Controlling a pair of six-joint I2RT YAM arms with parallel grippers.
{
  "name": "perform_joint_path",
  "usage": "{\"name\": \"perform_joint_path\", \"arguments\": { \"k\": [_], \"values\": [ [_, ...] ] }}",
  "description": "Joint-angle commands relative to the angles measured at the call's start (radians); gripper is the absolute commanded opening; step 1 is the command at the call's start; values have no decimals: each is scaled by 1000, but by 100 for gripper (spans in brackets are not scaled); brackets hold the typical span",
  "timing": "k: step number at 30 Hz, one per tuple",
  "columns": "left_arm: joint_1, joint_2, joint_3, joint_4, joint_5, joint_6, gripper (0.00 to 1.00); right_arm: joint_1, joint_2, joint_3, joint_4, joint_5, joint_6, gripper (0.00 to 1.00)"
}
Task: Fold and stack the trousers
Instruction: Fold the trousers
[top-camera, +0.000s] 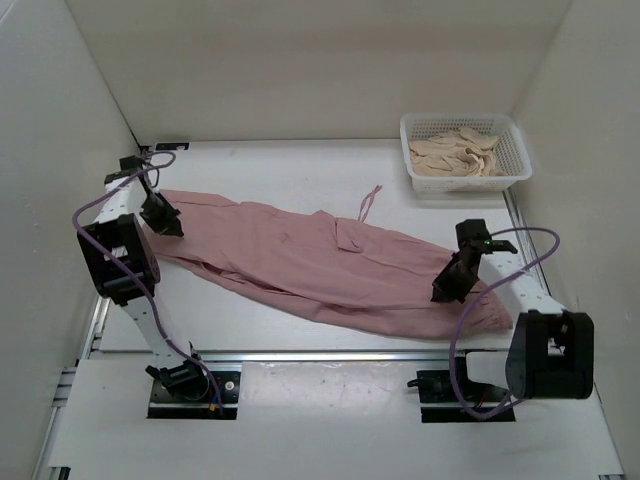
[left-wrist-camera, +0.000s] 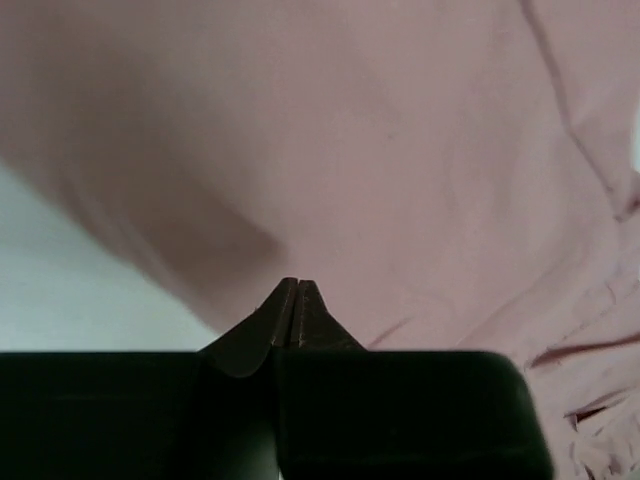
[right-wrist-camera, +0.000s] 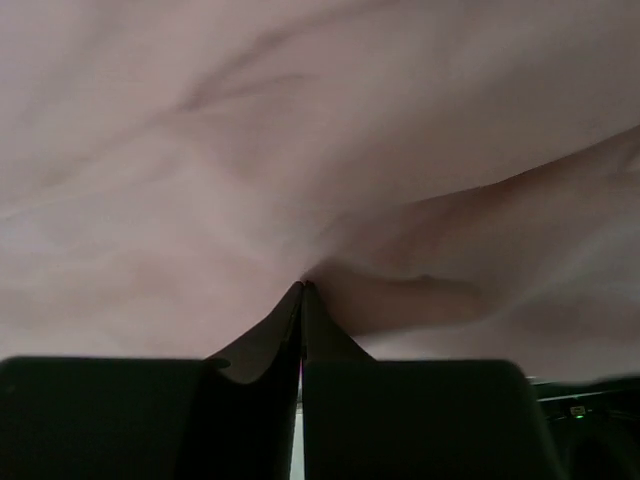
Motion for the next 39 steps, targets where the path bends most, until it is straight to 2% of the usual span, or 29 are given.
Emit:
{"name": "perform_joint_path", "arguments": {
  "k": [1,4,7,12,17,21,22,24,26,27,28,30,31,32,33,34,36,38,39],
  "values": [
    [-7,69,-48,31,31,0,10,-1,68,-79,89,-32,110,0],
    [-7,83,-48,31,21,0,10,-53,189,-88,103,-52,130,1],
    [-7,103,-2,31,44,0,13,-63,325,-24,112,-34,142,2],
    [-7,164,79,31,92,0,15,-75,413,84,84,57,136,4],
    [-25,274,225,-7,158,-9,16,-121,488,202,20,172,122,4],
    [-47,314,363,-55,147,0,31,-169,554,317,-2,207,90,4],
    [-47,314,386,-73,111,0,42,-169,577,340,-11,221,75,4],
    [-47,314,453,-115,56,0,47,-150,577,405,-25,221,62,5],
    [-15,293,466,-135,-15,9,46,-117,553,441,-34,241,52,12],
    [-1,261,448,-135,-35,9,46,-106,527,478,-57,241,52,15],
    [16,240,423,-135,-50,0,45,-95,515,495,-68,241,41,27],
    [60,165,319,-101,-92,-9,46,-63,473,524,-86,241,32,42],
    [71,140,282,-92,-104,-9,53,-52,458,533,-97,241,22,51],
    [91,117,214,-78,-115,-18,61,-32,430,545,-97,241,22,52],
    [100,76,176,-78,-115,-30,77,-23,415,545,-106,241,22,59],
    [110,54,141,-67,-115,-44,83,-14,401,545,-106,229,10,63],
    [151,6,4,-22,-25,-76,88,0,363,545,-115,217,1,65],
    [182,-57,-83,17,32,-102,99,9,318,532,-115,198,-10,66],
    [194,-66,-129,29,60,-103,100,9,300,516,-115,198,-10,66]
  ]
}}
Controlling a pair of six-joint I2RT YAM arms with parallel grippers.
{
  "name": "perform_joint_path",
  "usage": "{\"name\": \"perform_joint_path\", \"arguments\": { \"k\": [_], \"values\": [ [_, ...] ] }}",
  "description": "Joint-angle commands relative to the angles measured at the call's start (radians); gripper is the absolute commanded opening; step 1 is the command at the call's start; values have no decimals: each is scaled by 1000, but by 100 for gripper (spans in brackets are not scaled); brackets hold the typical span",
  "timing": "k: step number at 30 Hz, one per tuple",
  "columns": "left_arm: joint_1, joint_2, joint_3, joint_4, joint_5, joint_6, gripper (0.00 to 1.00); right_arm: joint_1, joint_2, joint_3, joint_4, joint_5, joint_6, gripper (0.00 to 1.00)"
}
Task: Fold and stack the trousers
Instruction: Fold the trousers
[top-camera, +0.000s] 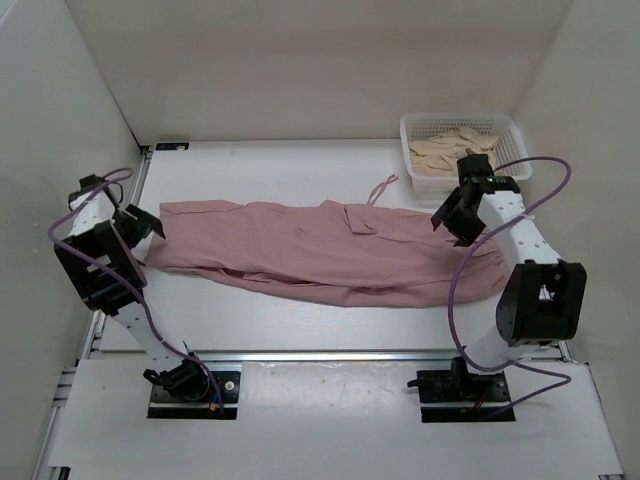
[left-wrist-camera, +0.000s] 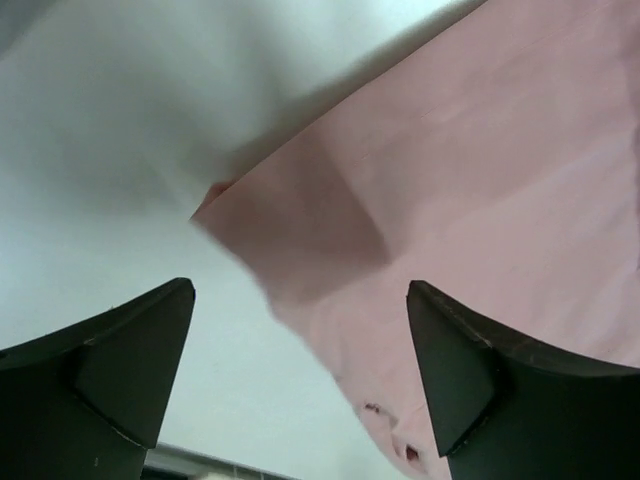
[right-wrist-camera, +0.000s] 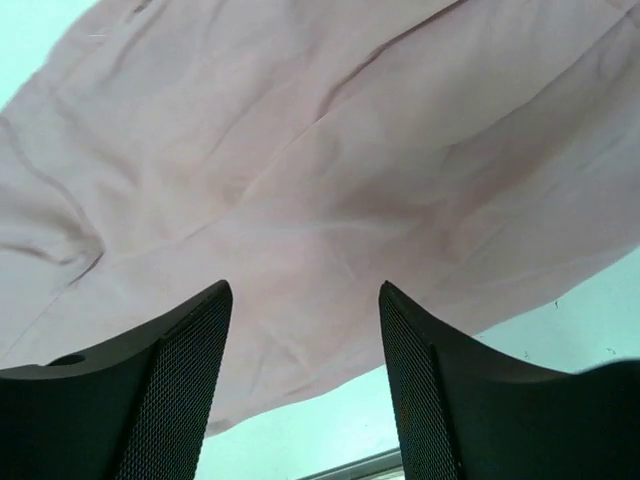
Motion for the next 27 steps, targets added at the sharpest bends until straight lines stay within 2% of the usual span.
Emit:
{"name": "perform_joint_path", "arguments": {
  "k": [1,2,8,10,15,17,18,19,21,25,27],
  "values": [
    [23,-91,-95,69,87,-38,100,2,-80,-6,-38,-4,-39,66],
    [24,-82,-95,69,101,-38,100,2,-115,-18,-47,11,-50,72],
    [8,-20,-126,112,156,-87,99,-7,-261,-57,-81,53,-68,73],
    [-16,0,-137,121,144,-100,99,-17,-298,-72,-81,53,-68,77],
    [-74,69,-167,170,141,-110,90,-18,-377,-81,-114,76,-89,79],
    [-85,82,-167,170,104,-122,81,-27,-388,-81,-130,87,-90,79],
    [-85,83,-167,170,91,-122,55,-27,-399,-72,-143,87,-100,79],
    [-85,83,-151,170,71,-122,37,-27,-411,-72,-157,99,-100,79],
    [-85,52,-106,170,43,-102,10,-27,-424,-62,-173,99,-111,79],
    [-85,6,73,69,-83,-59,10,-36,-463,-52,-193,110,-122,79],
    [-85,-6,219,16,-135,-27,10,-36,-473,-52,-202,110,-131,79]
  ]
}}
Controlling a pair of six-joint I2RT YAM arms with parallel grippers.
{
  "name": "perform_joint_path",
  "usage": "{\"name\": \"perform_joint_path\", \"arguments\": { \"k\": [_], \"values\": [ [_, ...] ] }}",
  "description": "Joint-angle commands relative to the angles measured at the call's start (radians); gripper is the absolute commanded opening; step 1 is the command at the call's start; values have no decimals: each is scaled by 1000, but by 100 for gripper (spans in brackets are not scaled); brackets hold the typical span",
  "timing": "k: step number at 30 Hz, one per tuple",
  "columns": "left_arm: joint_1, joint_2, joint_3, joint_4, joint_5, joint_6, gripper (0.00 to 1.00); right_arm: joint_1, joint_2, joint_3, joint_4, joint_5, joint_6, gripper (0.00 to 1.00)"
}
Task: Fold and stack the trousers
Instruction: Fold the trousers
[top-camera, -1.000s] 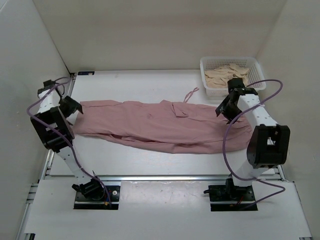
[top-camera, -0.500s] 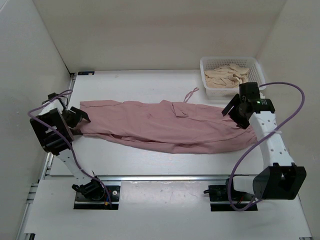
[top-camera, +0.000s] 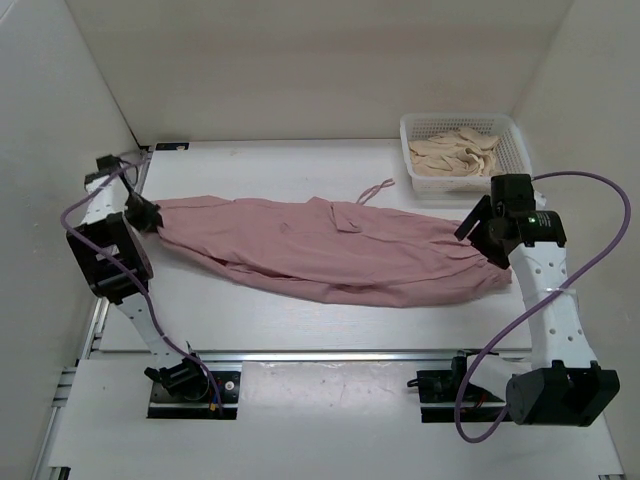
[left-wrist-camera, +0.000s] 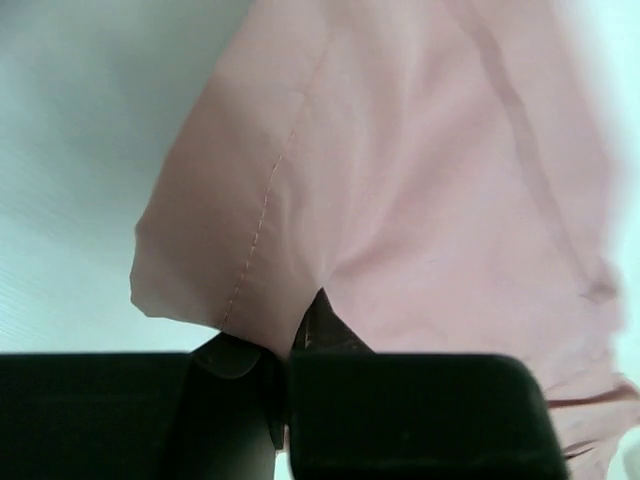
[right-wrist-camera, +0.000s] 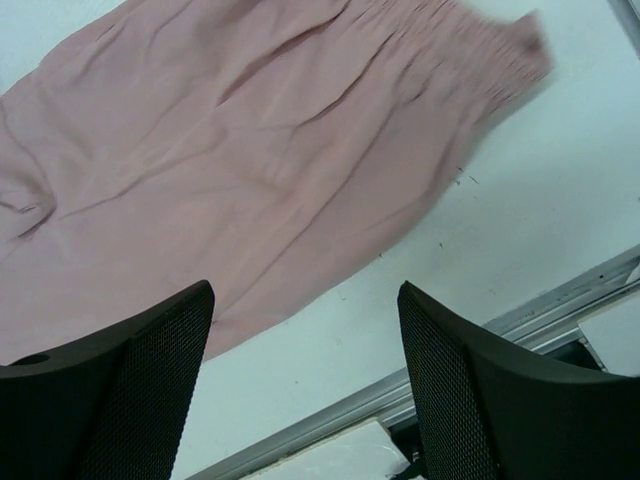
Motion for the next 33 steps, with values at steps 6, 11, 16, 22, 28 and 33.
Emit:
{"name": "perform_joint_path", "arguments": {
  "k": [6,11,16,22,28,33],
  "values": [
    [-23,-108,437,-155,-140,122,10,-13,-55,5,-45,-2,-50,79],
    [-135,-210,486,-201,-194,159,10,-23,-75,5,-45,-31,-70,80],
    [-373,-307,430,-201,-295,186,10,-23,-109,5,-45,-42,-98,80],
    [-795,-363,281,-203,-359,90,10,-23,-141,-36,-45,-51,-107,80],
    [-1058,-243,192,-224,-264,2,100,-23,-177,-75,-45,-73,-107,80],
    [-1058,-243,224,-256,-333,-7,100,-23,-197,-65,-54,-62,-107,80]
  ]
}}
